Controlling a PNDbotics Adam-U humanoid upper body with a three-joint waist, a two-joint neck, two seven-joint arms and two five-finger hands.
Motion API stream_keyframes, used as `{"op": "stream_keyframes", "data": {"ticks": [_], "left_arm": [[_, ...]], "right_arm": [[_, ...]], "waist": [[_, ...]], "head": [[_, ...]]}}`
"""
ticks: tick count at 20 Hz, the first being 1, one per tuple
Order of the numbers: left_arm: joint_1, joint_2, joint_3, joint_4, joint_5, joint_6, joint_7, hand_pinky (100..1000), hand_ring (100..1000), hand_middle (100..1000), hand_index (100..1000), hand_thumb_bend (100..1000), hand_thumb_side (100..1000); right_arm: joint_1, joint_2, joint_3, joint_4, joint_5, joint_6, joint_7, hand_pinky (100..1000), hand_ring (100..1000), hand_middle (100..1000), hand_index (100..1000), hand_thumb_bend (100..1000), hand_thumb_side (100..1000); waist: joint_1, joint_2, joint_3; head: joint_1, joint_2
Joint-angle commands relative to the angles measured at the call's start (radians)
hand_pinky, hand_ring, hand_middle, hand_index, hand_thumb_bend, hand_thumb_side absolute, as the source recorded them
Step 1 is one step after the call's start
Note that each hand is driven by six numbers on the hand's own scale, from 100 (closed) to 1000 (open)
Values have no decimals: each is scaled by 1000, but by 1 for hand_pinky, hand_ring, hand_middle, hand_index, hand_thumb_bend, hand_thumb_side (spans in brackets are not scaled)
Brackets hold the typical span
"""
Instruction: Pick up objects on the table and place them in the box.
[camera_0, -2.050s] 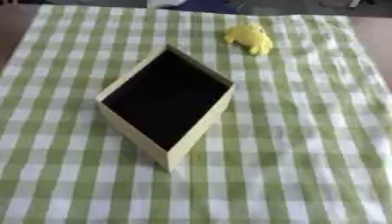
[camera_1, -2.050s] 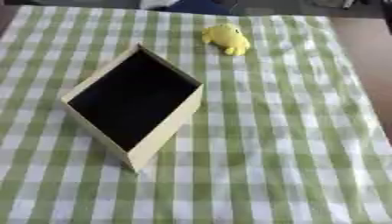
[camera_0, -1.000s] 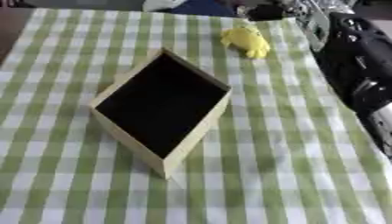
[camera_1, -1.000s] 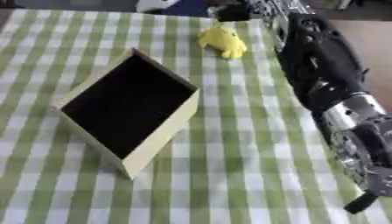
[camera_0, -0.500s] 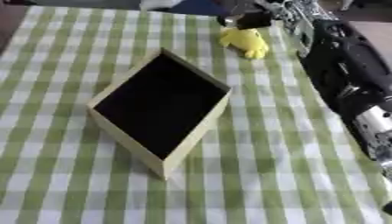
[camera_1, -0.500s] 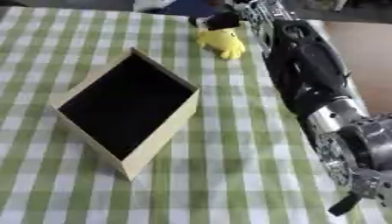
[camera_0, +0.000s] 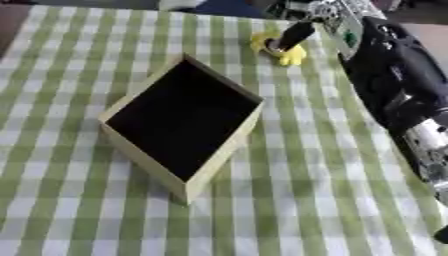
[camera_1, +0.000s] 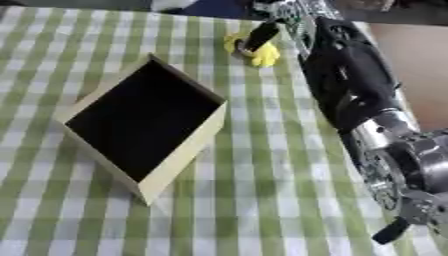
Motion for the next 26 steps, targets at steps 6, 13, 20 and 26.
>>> {"op": "stream_keyframes", "data": {"ticks": [6, 13, 20, 26], "left_arm": [[-5, 20, 3, -19, -10, 4, -9, 599, 692, 743, 821, 399, 559], [-6, 18, 4, -19, -13, 7, -15, 598, 690, 735, 818, 393, 562], [-6, 13, 5, -19, -14, 10, -14, 598, 689, 730, 816, 389, 565], [-5, 7, 4, -19, -15, 14, -15, 597, 688, 727, 813, 386, 571]], "right_arm": [[-22, -38, -14, -44, 85, 69, -33, 899, 904, 898, 1000, 251, 372], [-17, -41, -16, -30, 112, 82, 6, 910, 915, 909, 1000, 287, 394], [1, -41, -20, -16, 143, 92, 36, 907, 911, 899, 1000, 279, 391], [11, -38, -21, -9, 151, 98, 28, 882, 890, 852, 1000, 210, 405]], "waist": [[4, -15, 1], [0, -7, 5], [-4, 1, 15], [-6, 6, 19]], "head": [[-6, -4], [-10, -7], [-16, -11], [-22, -16]]}}
